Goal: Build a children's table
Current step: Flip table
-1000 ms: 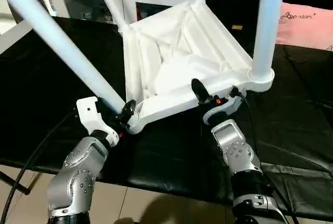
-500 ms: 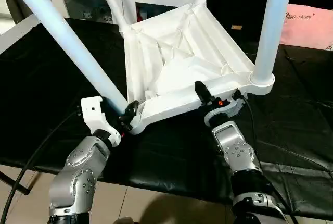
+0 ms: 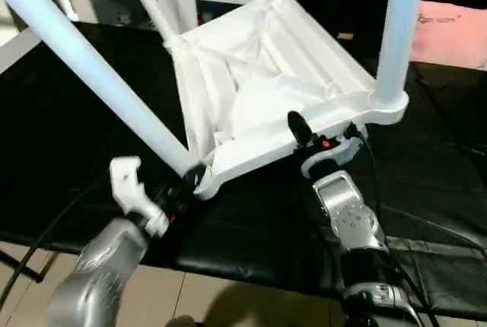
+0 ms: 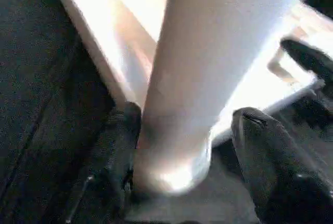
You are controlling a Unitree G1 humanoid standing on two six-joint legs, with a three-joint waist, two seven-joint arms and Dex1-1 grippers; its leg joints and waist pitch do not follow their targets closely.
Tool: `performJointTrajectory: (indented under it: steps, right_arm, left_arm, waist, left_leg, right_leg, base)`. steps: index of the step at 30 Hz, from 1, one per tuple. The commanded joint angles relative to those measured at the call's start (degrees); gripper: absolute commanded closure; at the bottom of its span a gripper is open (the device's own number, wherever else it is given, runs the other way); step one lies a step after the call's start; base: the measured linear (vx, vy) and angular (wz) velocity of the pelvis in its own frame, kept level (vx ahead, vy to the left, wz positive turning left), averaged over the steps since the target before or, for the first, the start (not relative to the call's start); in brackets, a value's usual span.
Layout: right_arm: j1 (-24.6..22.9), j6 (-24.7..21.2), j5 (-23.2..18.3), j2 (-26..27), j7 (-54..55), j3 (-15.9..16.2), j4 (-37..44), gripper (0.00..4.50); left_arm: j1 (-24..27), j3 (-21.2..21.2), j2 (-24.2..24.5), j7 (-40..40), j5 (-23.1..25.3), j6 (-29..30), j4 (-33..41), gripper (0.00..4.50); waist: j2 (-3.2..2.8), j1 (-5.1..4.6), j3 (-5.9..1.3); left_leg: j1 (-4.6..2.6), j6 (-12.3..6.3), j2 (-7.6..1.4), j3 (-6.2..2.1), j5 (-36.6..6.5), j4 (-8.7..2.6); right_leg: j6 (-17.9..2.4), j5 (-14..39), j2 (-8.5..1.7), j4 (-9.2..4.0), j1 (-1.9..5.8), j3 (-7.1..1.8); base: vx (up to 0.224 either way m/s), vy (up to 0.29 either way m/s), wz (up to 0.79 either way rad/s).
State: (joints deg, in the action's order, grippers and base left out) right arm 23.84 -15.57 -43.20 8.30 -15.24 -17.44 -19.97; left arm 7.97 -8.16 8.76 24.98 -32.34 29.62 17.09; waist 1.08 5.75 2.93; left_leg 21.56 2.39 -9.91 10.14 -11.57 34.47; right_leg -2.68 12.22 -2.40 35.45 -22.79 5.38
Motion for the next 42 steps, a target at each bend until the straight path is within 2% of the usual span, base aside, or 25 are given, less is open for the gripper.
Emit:
performJointTrajectory:
  steps: [1, 2, 3, 6, 7, 10, 11, 15, 17, 18, 19, 22, 27, 30, 31, 32, 34, 35, 36, 40, 41, 42]
  right_arm:
    - [0.63, 1.55, 0.74, -1.84, 0.77, -0.62, 6.62, 2.49]
    - [0.26, 1.49, 0.73, -2.02, 1.28, -0.88, 7.41, 2.49]
    - [-0.42, 1.68, 1.21, -2.46, 1.97, -1.09, 9.01, 2.49]
    - [-1.21, 1.65, 2.11, -3.04, 2.48, -0.87, 11.20, 2.49]
    - [-1.62, 1.39, 2.24, -3.24, 2.71, -0.74, 12.29, 2.49]
    - [-3.36, 0.80, 3.52, -4.18, 4.09, 0.02, 16.30, 2.49]
    - [-3.36, 0.80, 3.52, -4.18, 4.09, 0.02, 16.30, 2.49]
    - [-5.86, 3.15, 10.15, -5.99, 9.48, 1.18, 22.28, 2.49]
    - [-6.03, 2.87, 10.88, -6.32, 10.37, 1.39, 23.27, 2.49]
    - [-6.10, 2.72, 11.51, -6.62, 11.00, 1.55, 23.68, 2.49]
    - [-6.20, 2.74, 13.43, -7.61, 11.84, 2.30, 24.47, 2.49]
    - [-6.40, 2.61, 15.11, -8.46, 12.72, 3.03, 25.17, 2.49]
    - [-5.98, -0.56, 21.76, -12.41, 17.79, 4.94, 28.71, 2.49]
    - [-5.29, -2.24, 23.83, -13.51, 20.63, 4.92, 29.69, 2.49]
    - [-5.07, -2.72, 24.38, -13.85, 21.24, 4.90, 29.95, 2.49]
    - [-4.92, -3.10, 24.77, -14.11, 21.63, 4.90, 30.15, 2.49]
    - [-4.68, -4.14, 26.23, -15.45, 22.37, 5.72, 31.00, 2.49]
    - [-4.68, -4.14, 26.23, -15.45, 22.37, 5.72, 31.00, 2.50]
    - [-4.68, -5.09, 27.67, -16.44, 23.24, 6.57, 31.75, 2.50]
    - [-4.89, -6.39, 29.46, -16.96, 24.68, 7.40, 32.86, 2.50]
    - [-5.06, -7.16, 31.78, -17.22, 25.84, 8.12, 33.61, 2.50]
    - [-5.10, -7.66, 32.70, -17.19, 26.49, 8.52, 33.94, 2.50]
  left_arm:
    - [0.39, 0.61, 0.52, 1.43, -1.07, 0.37, 2.05, 1.09]
    - [0.85, 0.89, 0.70, 1.82, -1.15, 0.43, 2.42, 0.81]
    - [1.35, 1.39, 0.86, 2.25, -1.20, 0.52, 2.87, 0.72]
    - [1.76, 1.86, 1.21, 3.10, -1.28, 0.30, 3.45, 0.62]
    - [2.02, 2.00, 1.43, 3.43, -1.35, 0.15, 3.75, 0.37]
    - [2.87, 2.67, 2.90, 5.10, -1.21, -0.83, 4.85, 0.20]
    - [2.87, 2.67, 2.90, 5.10, -1.21, -0.83, 4.85, 0.10]
    - [3.47, 3.55, 5.01, 9.00, -0.76, -2.72, 6.13, 0.00]
    - [3.56, 3.74, 5.62, 9.60, -0.74, -2.86, 6.21, 0.00]
    - [3.62, 3.81, 5.90, 9.85, -0.75, -2.95, 6.25, 0.00]
    - [3.72, 4.13, 6.72, 10.63, -0.53, -3.32, 6.36, 0.00]
    - [3.79, 4.34, 7.21, 11.43, -0.61, -3.78, 6.24, 0.00]
    - [3.69, 4.72, 8.20, 13.35, -0.27, -5.88, 5.47, 0.00]
    - [3.35, 4.53, 8.38, 13.41, 0.23, -7.05, 4.98, 0.00]
    - [3.19, 4.46, 8.43, 13.35, 0.35, -7.32, 4.83, 0.00]
    - [3.07, 4.41, 8.47, 13.31, 0.41, -7.48, 4.72, 0.00]
    - [2.70, 4.58, 8.84, 13.63, 0.54, -7.72, 4.57, 0.00]
    - [2.70, 4.58, 8.84, 13.63, 0.54, -7.72, 4.57, 0.00]
    - [2.42, 4.79, 9.18, 13.88, 0.67, -7.86, 4.56, 0.00]
    - [2.09, 4.92, 9.33, 13.90, 0.53, -7.98, 4.73, 0.00]
    - [1.66, 5.11, 9.46, 13.75, 0.53, -7.88, 5.21, 0.00]
    - [1.34, 5.19, 9.56, 13.53, 0.42, -7.66, 5.67, 0.00]
  waist:
    - [-0.40, -0.17, -3.74]
    - [-0.34, 0.07, -3.45]
    - [-0.31, 0.35, -3.28]
    - [-0.30, 0.40, -3.16]
    - [-0.35, 0.40, -3.18]
    - [-0.14, 0.29, -3.25]
    - [-0.22, 0.36, -3.25]
    - [-0.21, 0.25, -3.24]
    - [-0.34, 0.17, -3.12]
    - [-0.42, 0.11, -2.93]
    - [-0.49, 0.07, -2.87]
    - [-0.37, -0.14, -2.69]
    - [-0.04, -0.51, -2.83]
    - [-0.13, -0.55, -2.89]
    - [0.17, -0.63, -2.78]
    - [0.06, -0.63, -2.83]
    - [0.53, -0.78, -2.76]
    - [0.38, -0.72, -2.83]
    - [0.69, -0.82, -2.79]
    - [0.63, -0.82, -2.80]
    - [0.87, -0.85, -2.79]
    - [0.81, -0.91, -2.84]
  left_leg:
    - [-1.20, -4.16, -4.06, -1.15, -0.34, -3.55]
    - [-1.22, -3.22, -4.07, -1.09, -2.44, -3.79]
    - [-1.22, -2.12, -4.08, -1.07, -4.37, -4.01]
    - [-1.17, -0.57, -3.98, -1.17, -6.24, -4.27]
    - [-1.18, -0.02, -3.96, -1.23, -6.76, -4.33]
    - [-0.87, 0.34, -3.77, -1.28, -6.23, -4.33]
    - [-1.04, 0.31, -3.69, -1.25, -6.42, -4.30]
    - [-0.98, 0.84, -3.63, -1.35, -6.15, -4.42]
    - [-1.06, 1.17, -3.61, -1.30, -7.06, -4.46]
    - [-1.25, 1.61, -3.52, -1.24, -8.86, -4.55]
    - [-1.25, 1.76, -3.49, -1.23, -9.57, -4.59]
    - [-1.46, 2.20, -3.42, -1.37, -11.79, -4.80]
    - [-1.48, 2.20, -3.37, -1.34, -9.89, -4.68]
    - [-1.47, 2.19, -3.30, -1.31, -9.56, -4.58]
    - [-1.46, 2.06, -3.29, -1.29, -9.82, -4.61]
    - [-1.51, 2.11, -3.25, -1.26, -10.01, -4.56]
    - [-1.60, 2.13, -3.33, -1.28, -10.87, -4.63]
    - [-1.88, 2.28, -3.36, -1.25, -11.25, -4.62]
    - [-1.81, 2.24, -3.37, -1.26, -11.40, -4.65]
    - [-1.66, 2.25, -3.27, -1.25, -10.68, -4.58]
    - [-1.62, 2.40, -3.28, -1.28, -10.51, -4.57]
    - [-1.62, 2.49, -3.28, -1.29, -10.33, -4.59]
  right_leg:
    - [-7.98, -2.17, -5.97, -3.15, 3.12, -4.15]
    - [-7.30, 0.96, -6.02, -3.56, 3.07, -4.24]
    - [-6.39, 3.70, -6.13, -3.91, 3.10, -4.32]
    - [-4.56, 7.47, -6.13, -4.27, 3.07, -4.31]
    - [-3.76, 8.37, -6.09, -4.36, 3.05, -4.35]
    - [-2.76, 7.14, -6.03, -4.22, 3.19, -4.40]
    - [-2.35, 7.79, -5.94, -4.43, 3.05, -4.37]
    - [-1.43, 7.75, -5.78, -4.29, 2.96, -4.30]
    - [-1.26, 9.06, -5.79, -4.47, 2.83, -4.35]
    - [-0.67, 11.54, -5.74, -4.84, 2.68, -4.40]
    - [-0.50, 12.63, -5.77, -4.96, 2.69, -4.40]
    - [0.69, 17.34, -5.87, -5.56, 2.72, -4.42]
    - [1.12, 15.38, -5.62, -5.26, 2.74, -4.41]
    - [1.17, 14.76, -5.55, -5.10, 2.82, -4.40]
    - [1.31, 15.30, -5.57, -5.15, 2.77, -4.42]
    - [1.39, 15.62, -5.62, -5.24, 2.72, -4.45]
    - [1.57, 16.60, -5.53, -5.34, 2.67, -4.41]
    - [1.62, 16.87, -5.53, -5.39, 2.47, -4.42]
    - [1.54, 16.82, -5.53, -5.39, 2.57, -4.42]
    - [1.67, 16.49, -5.56, -5.27, 2.65, -4.43]
    - [1.79, 16.91, -5.55, -5.26, 2.67, -4.43]
    - [1.82, 16.73, -5.60, -5.24, 2.68, -4.46]
  base:
    - [0.000, 0.000, 0.00]
    - [0.000, 0.000, 0.00]
    - [0.000, 0.000, 0.00]
    - [0.000, 0.000, 0.00]
    - [0.000, 0.000, 0.00]
    - [0.000, 0.000, 0.00]
    - [0.000, 0.000, 0.00]
    - [0.000, 0.000, 0.00]
    - [0.000, 0.000, 0.00]
    - [0.000, 0.000, 0.00]
    - [0.000, 0.000, 0.00]
    - [0.000, 0.000, 0.00]
    - [0.000, 0.000, 0.00]
    - [0.000, 0.000, 0.00]
    - [0.000, 0.000, 0.00]
    - [0.000, 0.000, 0.00]
    - [0.000, 0.000, 0.00]
    - [0.000, 0.000, 0.00]
    - [0.000, 0.000, 0.00]
    - [0.000, 0.000, 0.00]
    - [0.000, 0.000, 0.00]
    - [0.000, 0.000, 0.00]
